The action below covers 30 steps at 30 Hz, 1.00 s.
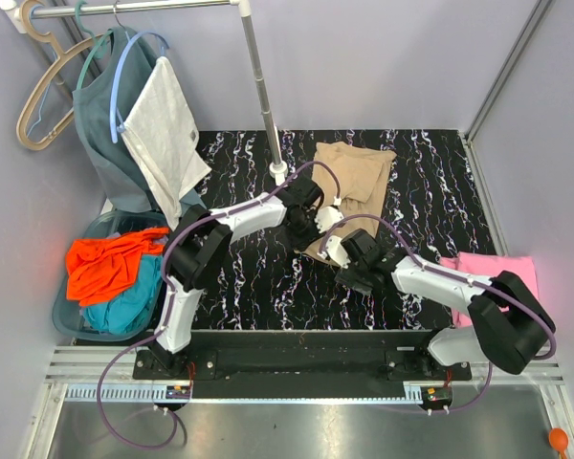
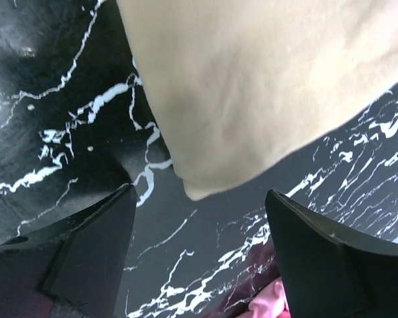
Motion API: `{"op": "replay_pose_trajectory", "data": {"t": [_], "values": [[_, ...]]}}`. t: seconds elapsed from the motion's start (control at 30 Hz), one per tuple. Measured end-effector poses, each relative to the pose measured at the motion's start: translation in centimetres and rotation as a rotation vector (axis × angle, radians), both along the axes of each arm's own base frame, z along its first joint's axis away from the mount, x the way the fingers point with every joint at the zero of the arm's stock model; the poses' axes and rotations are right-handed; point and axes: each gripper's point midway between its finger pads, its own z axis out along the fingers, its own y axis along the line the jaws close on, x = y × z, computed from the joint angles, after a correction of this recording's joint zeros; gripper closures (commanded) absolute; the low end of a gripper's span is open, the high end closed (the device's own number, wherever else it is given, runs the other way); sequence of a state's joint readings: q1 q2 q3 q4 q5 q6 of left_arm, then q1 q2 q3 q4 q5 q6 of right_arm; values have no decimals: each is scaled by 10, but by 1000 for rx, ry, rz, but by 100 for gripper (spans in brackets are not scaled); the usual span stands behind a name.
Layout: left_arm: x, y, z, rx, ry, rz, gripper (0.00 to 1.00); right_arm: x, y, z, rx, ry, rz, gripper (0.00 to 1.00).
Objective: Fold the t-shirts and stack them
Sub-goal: Fold the tshirt
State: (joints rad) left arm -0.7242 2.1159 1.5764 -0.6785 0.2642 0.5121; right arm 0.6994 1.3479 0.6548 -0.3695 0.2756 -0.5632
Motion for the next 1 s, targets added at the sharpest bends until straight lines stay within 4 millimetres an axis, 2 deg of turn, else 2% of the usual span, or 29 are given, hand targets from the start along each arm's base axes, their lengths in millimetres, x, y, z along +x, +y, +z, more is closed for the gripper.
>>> {"op": "replay_pose_trajectory", "data": {"t": [0.13,0.17,0.3,0.37,0.4,0.5,0.6,0.8,0.87,1.0], "values": [[-2,-2,0,6,-6,-10,86,3,4,-4,2,2,12,18],[-2,-2,0,7,-7,-11,92,4,4,-5,2,0,14,20],[-4,-4,-1,15,-14,-22,100,11,9,-7,4,-18,27,29],[-4,-4,-1,20,-20,-26,100,15,12,-8,6,-29,33,33],[-4,-4,-1,22,-21,-26,100,18,14,-8,6,-34,37,40],[-4,-3,-1,24,-30,-26,100,22,17,-11,7,-42,45,53],[-4,-3,-1,20,-31,-19,100,22,17,-14,-2,-34,56,61],[-4,-3,-1,16,-39,-17,100,21,18,-18,-7,-21,77,94],[-4,-3,-1,14,-43,-18,100,20,18,-18,-9,-16,80,100],[-8,-1,0,12,-54,-27,100,12,16,-17,5,21,80,100]]}}
